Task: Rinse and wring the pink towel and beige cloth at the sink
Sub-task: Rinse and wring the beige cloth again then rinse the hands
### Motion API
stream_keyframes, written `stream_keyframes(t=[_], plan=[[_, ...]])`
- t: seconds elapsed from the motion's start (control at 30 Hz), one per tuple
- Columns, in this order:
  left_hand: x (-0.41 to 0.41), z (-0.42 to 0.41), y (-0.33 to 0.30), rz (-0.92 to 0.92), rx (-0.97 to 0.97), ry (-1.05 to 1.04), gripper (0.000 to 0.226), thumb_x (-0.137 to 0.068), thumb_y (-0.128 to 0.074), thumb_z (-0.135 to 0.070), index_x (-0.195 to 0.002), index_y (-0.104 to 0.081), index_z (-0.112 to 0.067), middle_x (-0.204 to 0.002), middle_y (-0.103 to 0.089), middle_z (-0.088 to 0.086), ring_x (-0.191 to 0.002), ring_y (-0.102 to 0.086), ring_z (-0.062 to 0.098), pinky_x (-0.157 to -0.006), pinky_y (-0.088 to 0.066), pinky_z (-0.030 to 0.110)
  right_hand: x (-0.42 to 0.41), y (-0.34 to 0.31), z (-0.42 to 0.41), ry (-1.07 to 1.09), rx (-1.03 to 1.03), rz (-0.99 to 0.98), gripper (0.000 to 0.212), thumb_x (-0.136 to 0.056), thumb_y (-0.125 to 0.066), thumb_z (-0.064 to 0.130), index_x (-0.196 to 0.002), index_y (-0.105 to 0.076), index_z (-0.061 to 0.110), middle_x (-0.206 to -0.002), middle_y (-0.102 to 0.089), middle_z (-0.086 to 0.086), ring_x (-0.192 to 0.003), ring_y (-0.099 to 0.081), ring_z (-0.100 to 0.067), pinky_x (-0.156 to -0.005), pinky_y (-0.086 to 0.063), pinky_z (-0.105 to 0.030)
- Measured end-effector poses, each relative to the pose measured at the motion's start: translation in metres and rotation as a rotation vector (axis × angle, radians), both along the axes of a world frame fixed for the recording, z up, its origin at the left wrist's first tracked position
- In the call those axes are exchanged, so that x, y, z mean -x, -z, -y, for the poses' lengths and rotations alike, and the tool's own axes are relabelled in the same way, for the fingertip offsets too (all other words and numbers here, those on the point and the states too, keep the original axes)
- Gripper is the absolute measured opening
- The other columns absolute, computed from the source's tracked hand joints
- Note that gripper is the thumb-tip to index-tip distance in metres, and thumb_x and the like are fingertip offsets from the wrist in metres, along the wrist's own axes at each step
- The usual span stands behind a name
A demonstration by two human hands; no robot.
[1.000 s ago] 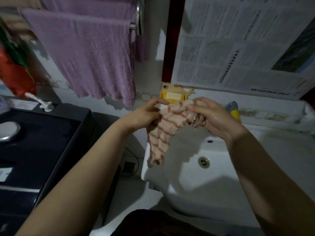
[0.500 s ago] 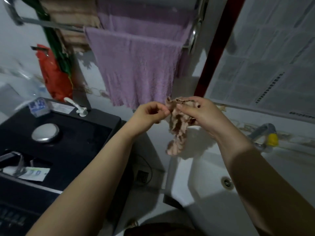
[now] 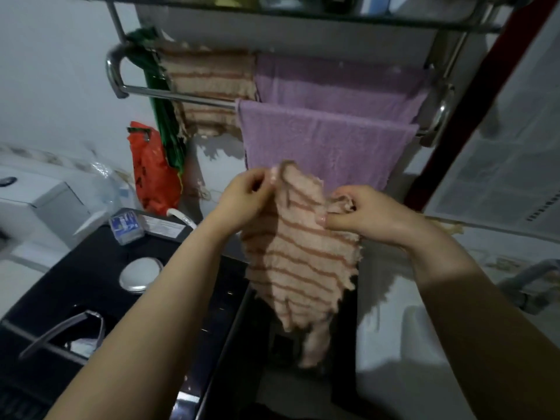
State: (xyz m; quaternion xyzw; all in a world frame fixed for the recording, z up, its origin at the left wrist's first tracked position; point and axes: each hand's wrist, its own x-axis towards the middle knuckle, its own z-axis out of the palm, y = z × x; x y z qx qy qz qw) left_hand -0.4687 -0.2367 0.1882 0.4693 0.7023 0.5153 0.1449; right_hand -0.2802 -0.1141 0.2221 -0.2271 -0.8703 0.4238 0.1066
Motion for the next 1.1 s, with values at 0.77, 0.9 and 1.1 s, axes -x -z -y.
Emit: stream_keyframes(t=[0.77,0.9,1.1], plan=[[0.143,0.051,-0.035,-0.173,-0.157,-0.672,0.038,-0.095,-0.044,-0.047,-0.071,-0.059,-0.021,-0.058,-0.055,-0.007,-0.063,-0.055,0.021,-0.054,-0.042,0.031,0.115,-0.041,0.024,0.293,-0.270,-0.158,0.032,-0.089,-0.057,0.027,-0.059,-0.057,0.015,-0.045,-0.057,0.003,-0.041,-0.048,-0.008,-0.044,-0.034,-0.024],[0.151,0.050,-0.046,-0.228,-0.541,-0.668,0.017,-0.093,-0.052,-0.038,-0.080,-0.058,-0.028,-0.070,-0.060,-0.026,-0.070,-0.056,-0.009,-0.068,-0.045,0.016,0.142,-0.056,0.042,0.228,0.328,-0.589,0.018,-0.090,-0.054,0.002,-0.079,-0.062,0.013,-0.058,-0.069,0.006,-0.046,-0.059,-0.002,-0.043,-0.045,-0.016],[0.192,0.034,-0.062,-0.537,-0.435,-0.440,0.027,-0.091,-0.045,-0.025,-0.117,-0.041,-0.020,-0.104,-0.058,-0.004,-0.089,-0.057,0.020,-0.070,-0.036,0.025,0.188,-0.073,0.036,0.097,-0.594,-0.400,0.047,-0.084,-0.062,0.032,-0.128,-0.049,0.025,-0.115,-0.065,0.000,-0.103,-0.062,-0.021,-0.083,-0.049,-0.029]])
